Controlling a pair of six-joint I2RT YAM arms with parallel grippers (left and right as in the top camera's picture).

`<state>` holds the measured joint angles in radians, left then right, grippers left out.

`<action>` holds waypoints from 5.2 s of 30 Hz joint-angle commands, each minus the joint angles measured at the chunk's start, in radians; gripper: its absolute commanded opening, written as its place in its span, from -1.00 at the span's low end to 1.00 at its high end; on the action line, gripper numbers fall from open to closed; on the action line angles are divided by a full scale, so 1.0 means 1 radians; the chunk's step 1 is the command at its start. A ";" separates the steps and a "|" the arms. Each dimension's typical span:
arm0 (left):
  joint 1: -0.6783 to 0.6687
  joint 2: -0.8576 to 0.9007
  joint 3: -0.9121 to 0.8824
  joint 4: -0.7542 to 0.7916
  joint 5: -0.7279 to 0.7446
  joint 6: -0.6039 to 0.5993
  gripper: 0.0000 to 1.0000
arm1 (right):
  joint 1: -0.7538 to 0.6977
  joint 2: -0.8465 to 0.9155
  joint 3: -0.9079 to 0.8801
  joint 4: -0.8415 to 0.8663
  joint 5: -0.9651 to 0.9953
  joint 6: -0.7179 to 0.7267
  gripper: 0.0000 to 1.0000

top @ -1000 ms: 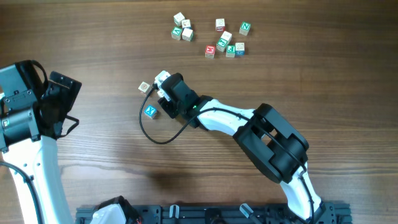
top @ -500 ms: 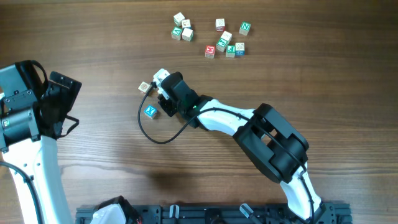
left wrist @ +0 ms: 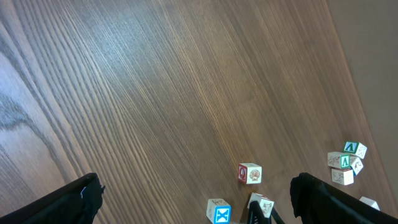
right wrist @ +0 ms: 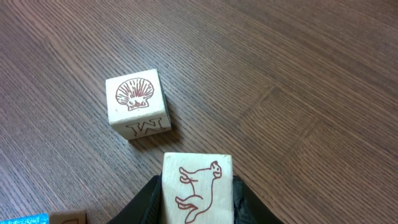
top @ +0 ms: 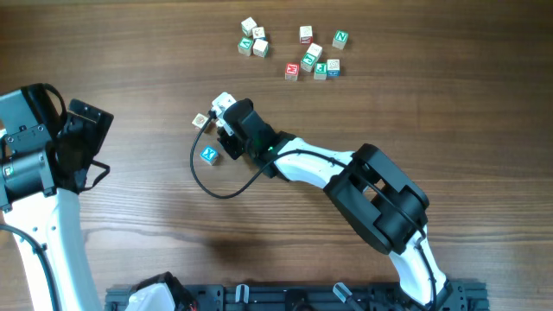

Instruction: Form a circle

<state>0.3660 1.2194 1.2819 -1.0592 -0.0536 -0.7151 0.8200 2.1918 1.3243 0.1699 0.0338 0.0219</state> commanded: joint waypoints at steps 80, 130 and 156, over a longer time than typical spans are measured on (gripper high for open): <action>-0.004 0.005 -0.005 -0.001 0.005 0.012 1.00 | 0.000 0.018 -0.003 0.039 0.002 0.109 0.53; -0.004 0.005 -0.005 -0.001 0.005 0.012 1.00 | -0.145 0.079 -0.003 0.122 -0.309 0.074 -0.91; -0.004 0.005 -0.005 -0.001 0.005 0.012 1.00 | -0.142 0.093 -0.003 0.141 -0.388 0.032 -0.91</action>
<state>0.3660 1.2194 1.2823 -1.0592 -0.0536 -0.7151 0.6735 2.2684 1.3235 0.3046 -0.3256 0.0738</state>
